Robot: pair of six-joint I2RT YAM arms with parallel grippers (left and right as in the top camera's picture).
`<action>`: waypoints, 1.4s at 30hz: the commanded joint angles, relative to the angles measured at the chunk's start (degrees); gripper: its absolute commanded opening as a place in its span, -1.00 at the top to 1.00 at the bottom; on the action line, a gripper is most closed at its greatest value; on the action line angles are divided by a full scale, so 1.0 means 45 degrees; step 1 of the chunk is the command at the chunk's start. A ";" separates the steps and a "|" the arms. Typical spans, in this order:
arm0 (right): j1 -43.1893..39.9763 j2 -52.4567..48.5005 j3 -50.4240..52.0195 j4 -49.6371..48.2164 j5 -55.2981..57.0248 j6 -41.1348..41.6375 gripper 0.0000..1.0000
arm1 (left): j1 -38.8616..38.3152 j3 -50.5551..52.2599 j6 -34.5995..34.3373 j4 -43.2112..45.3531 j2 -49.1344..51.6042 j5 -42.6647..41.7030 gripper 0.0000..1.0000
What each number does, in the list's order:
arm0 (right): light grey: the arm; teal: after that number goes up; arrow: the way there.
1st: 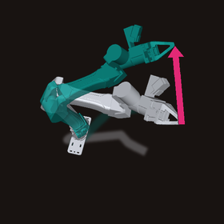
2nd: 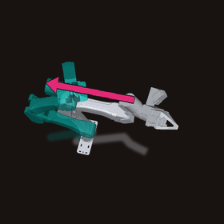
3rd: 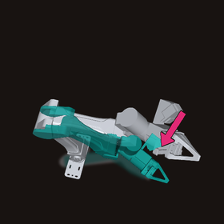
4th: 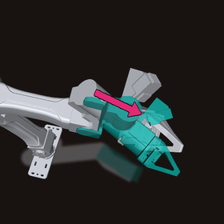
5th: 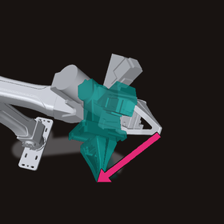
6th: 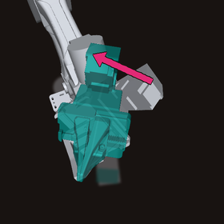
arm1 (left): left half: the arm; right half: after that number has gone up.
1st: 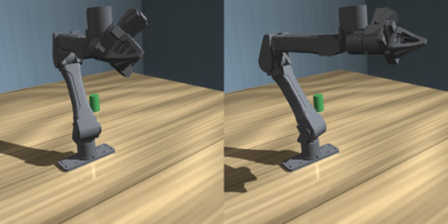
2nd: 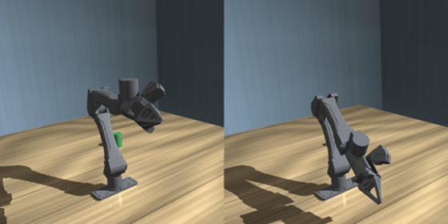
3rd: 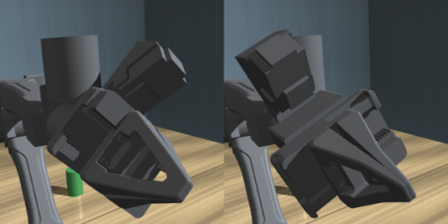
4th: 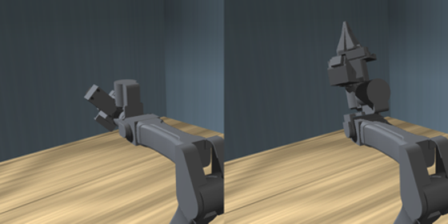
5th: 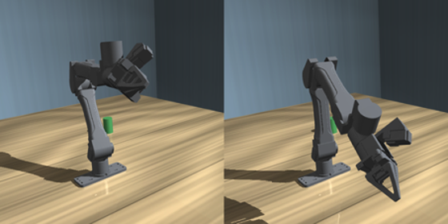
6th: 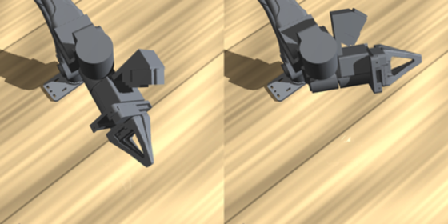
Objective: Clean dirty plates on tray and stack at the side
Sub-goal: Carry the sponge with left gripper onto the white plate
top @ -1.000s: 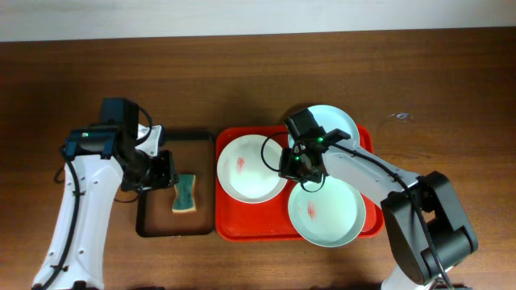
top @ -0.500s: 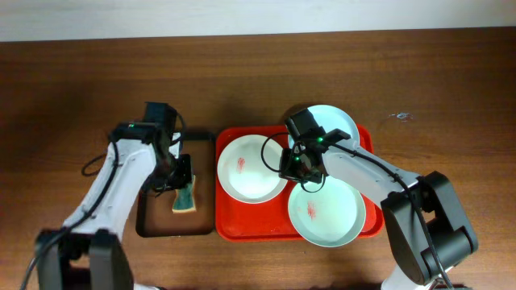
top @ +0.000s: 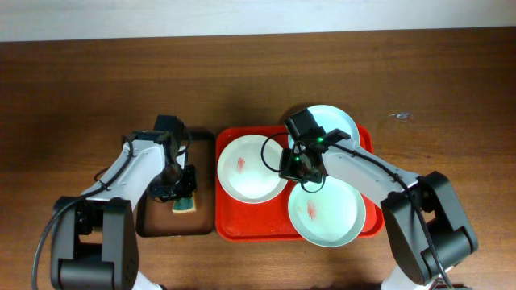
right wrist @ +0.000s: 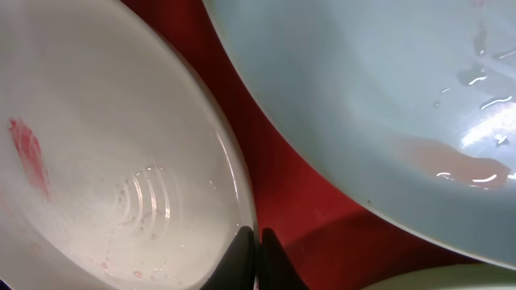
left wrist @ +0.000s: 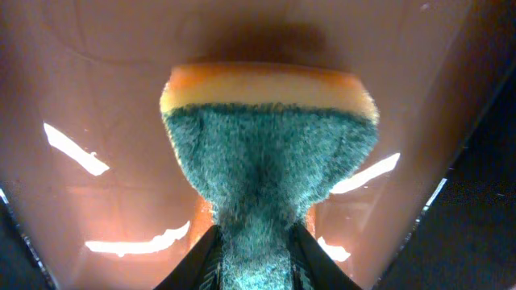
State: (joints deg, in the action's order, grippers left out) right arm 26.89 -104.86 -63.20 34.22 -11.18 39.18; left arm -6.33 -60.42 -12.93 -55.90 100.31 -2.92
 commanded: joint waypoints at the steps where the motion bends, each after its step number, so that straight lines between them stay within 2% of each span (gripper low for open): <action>1: 0.0107 -0.0092 0.0068 0.0058 0.0350 0.0015 0.90 | -0.0015 0.0568 -0.0073 0.0680 0.0092 0.0092 0.52; 2: 0.0107 -0.0092 0.0068 0.0058 0.0350 0.0015 0.90 | -0.0015 0.0602 -0.0073 0.0801 0.0092 0.0092 0.60; 3: 0.0107 -0.0092 0.0068 0.0058 0.0350 0.0015 0.90 | -0.0015 0.0612 -0.0073 0.1015 0.0092 0.0092 0.77; 4: 0.0107 -0.0092 0.0068 0.0063 0.0345 0.0015 0.84 | -0.0015 0.0612 -0.0068 0.1088 0.0092 0.0092 0.78; 7: 0.0107 -0.0092 0.0068 0.0063 0.0345 0.0015 0.70 | -0.0015 0.0777 -0.0068 0.1195 0.0092 0.0393 0.62; 8: 0.0107 -0.0092 0.0068 0.0083 0.0345 0.0015 0.61 | -0.0015 0.0913 -0.0073 0.1331 0.0092 0.0379 0.49; 9: 0.0107 -0.0092 0.0068 0.0102 0.0345 0.0015 0.60 | -0.0015 0.0976 -0.0073 0.1370 0.0092 0.0379 0.47; 11: 0.0107 -0.0092 0.0068 0.0107 0.0345 0.0015 0.69 | -0.0015 0.1020 -0.0073 0.1477 0.0092 0.0374 0.56; 12: 0.0107 -0.0092 0.0068 0.0146 0.0345 0.0015 0.92 | -0.0015 0.1020 -0.0073 0.1481 0.0092 0.0364 0.82; 13: 0.0107 -0.0092 0.0068 0.0155 0.0345 0.0015 0.92 | -0.0015 0.1005 -0.0068 0.1457 0.0087 0.0199 1.00; 18: 0.0107 -0.0092 0.0068 0.0121 -0.0403 -0.1744 0.92 | 0.0005 -0.1370 -0.0063 0.0034 -0.1001 -0.0160 1.00; 22: 0.0107 -0.0092 0.0068 -0.0087 -0.0515 -0.2817 0.92 | -0.0010 -0.4813 0.0840 -0.2662 -0.1214 -0.0204 1.00; 24: 0.0107 -0.0092 0.0068 -0.0092 -0.0627 -0.2895 0.90 | -0.0423 -0.4959 0.1243 -0.2535 -0.1200 -0.0204 1.00; 25: 0.0107 -0.0092 0.0068 -0.0102 -0.0957 -0.2895 0.70 | -0.0865 -0.4954 0.1447 -0.2361 -0.1161 -0.0204 1.00; 27: 0.0107 -0.0092 0.0068 -0.0136 -0.1059 -0.2905 0.76 | -0.2001 -0.4954 0.1506 -0.1758 -0.0981 -0.0563 1.00; 29: 0.0083 -0.0092 0.0068 -0.0194 -0.0821 -0.2900 0.78 | -0.2681 -0.4954 0.1064 -0.1399 -0.0918 -0.0879 1.00; 32: 0.0083 -0.0063 -0.0049 0.0058 -0.0364 -0.2900 0.92 | -0.3449 -0.4930 0.0733 -0.0850 -0.0651 -0.1166 1.00; 39: 0.0083 0.0015 -0.0636 0.1214 0.0505 -0.2890 0.91 | -0.3847 -0.4925 0.0359 -0.0573 0.1039 -0.1603 1.00; 40: 0.0083 0.0000 -0.0636 0.1209 0.0554 -0.2890 0.70 | -0.3847 -0.4925 0.0359 -0.0549 0.1501 -0.1647 1.00; 42: 0.0107 -0.0053 -0.0617 0.1205 0.0617 -0.2890 0.56 | -0.3852 -0.4925 0.0359 -0.0471 0.1855 -0.1651 1.00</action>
State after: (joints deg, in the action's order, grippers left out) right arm 26.94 -104.86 -65.06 39.64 -9.89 26.59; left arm -23.66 -81.71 -10.57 -58.43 106.50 -9.02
